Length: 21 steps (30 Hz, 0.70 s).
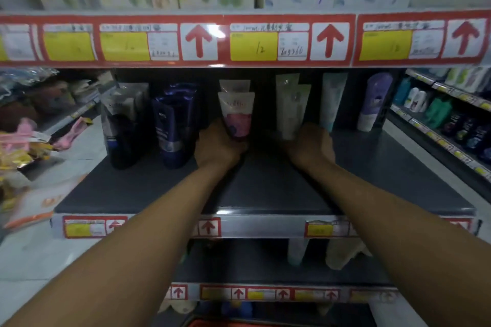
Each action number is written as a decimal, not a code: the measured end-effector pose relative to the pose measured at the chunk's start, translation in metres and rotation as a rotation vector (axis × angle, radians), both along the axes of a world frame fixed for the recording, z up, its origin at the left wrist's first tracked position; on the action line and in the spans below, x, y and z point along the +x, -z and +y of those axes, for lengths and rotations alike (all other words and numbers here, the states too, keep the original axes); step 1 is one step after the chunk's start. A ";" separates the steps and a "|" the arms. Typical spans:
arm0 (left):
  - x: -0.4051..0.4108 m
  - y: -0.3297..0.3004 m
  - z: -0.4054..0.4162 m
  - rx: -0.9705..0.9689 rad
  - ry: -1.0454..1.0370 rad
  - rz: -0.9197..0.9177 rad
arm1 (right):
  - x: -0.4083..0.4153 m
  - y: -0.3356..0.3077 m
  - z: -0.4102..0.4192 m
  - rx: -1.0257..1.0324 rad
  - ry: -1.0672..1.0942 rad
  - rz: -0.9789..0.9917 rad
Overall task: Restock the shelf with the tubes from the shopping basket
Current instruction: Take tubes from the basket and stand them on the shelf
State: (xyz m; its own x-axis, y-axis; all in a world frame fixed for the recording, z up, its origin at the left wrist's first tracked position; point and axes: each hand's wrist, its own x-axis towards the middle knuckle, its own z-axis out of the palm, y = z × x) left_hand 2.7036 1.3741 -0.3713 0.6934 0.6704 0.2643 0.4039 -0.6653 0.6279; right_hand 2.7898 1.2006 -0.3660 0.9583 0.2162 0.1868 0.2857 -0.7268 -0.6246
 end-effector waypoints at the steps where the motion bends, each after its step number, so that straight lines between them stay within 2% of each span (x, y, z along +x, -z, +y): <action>1: 0.005 0.000 0.003 -0.003 0.003 0.001 | 0.005 0.002 0.004 -0.004 0.008 0.004; 12: 0.026 0.013 0.018 -0.075 -0.010 -0.085 | 0.034 0.016 0.015 0.053 -0.014 -0.006; 21: 0.030 0.016 0.020 -0.051 0.000 -0.074 | 0.042 0.021 0.014 0.070 -0.010 -0.040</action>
State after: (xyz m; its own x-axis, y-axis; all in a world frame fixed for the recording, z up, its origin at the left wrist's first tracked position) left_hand 2.7332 1.3937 -0.3872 0.6731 0.6843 0.2803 0.3555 -0.6318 0.6888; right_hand 2.8317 1.2150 -0.3872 0.9477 0.2106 0.2396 0.3182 -0.6789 -0.6617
